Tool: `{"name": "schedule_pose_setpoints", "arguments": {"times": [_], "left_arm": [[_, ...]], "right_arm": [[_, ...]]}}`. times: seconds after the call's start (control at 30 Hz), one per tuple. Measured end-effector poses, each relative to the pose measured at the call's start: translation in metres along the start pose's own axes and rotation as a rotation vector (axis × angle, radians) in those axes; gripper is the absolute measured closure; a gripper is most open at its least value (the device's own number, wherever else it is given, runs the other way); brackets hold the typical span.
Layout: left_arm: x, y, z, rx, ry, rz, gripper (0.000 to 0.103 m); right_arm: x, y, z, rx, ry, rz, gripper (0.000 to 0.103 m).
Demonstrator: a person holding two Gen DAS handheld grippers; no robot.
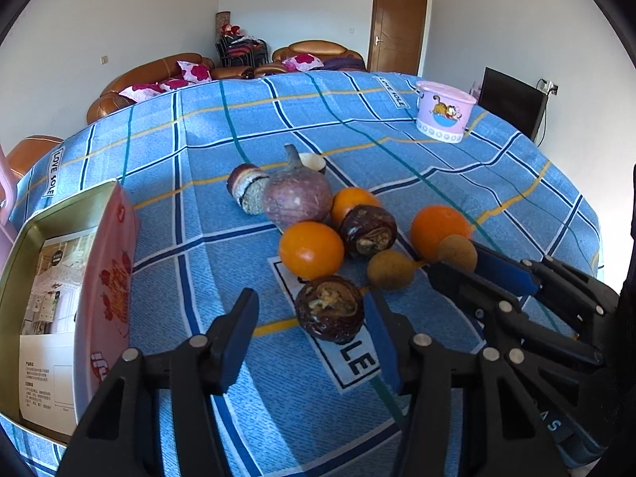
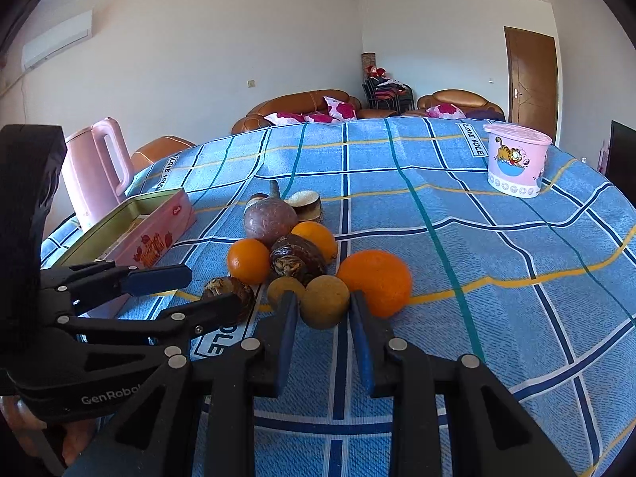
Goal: Organize fruits
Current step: 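Lift the mangosteen with the left tool while the right tool grasps a brown kiwi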
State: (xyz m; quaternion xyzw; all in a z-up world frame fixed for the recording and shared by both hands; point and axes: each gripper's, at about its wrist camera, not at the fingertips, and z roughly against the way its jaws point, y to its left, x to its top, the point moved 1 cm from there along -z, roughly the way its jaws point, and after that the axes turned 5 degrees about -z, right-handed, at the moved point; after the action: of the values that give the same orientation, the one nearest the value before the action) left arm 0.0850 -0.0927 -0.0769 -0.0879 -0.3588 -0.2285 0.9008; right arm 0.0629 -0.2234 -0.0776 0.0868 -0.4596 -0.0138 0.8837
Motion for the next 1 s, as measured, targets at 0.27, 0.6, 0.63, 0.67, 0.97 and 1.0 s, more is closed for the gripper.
{"name": "schedule_pose_setpoints", "arguments": {"times": [0.27,0.6,0.63,0.67,0.97,1.0], "left_arm": [[-0.001,-0.004,0.007,-0.016,-0.030,-0.023,0.047],[-0.001,-0.011,-0.001,0.023,0.007,-0.065,0.059],[-0.002,-0.011,-0.002,0.026,0.010,-0.063,0.060],[-0.002,-0.011,-0.002,0.027,0.010,-0.064,0.061],[-0.004,-0.009,0.005,0.026,-0.027,-0.050,0.064],[-0.004,-0.009,0.006,0.027,-0.034,-0.048,0.064]], "right_arm": [[0.000,-0.009,0.003,0.032,-0.025,-0.055,0.075],[0.000,-0.006,0.004,0.030,-0.029,-0.038,0.074],[0.000,-0.006,0.003,0.031,-0.028,-0.036,0.074],[0.000,-0.005,0.003,0.032,-0.026,-0.032,0.074],[-0.001,-0.002,0.002,0.034,-0.021,-0.008,0.074],[-0.001,-0.002,0.002,0.032,-0.021,-0.004,0.074]]}}
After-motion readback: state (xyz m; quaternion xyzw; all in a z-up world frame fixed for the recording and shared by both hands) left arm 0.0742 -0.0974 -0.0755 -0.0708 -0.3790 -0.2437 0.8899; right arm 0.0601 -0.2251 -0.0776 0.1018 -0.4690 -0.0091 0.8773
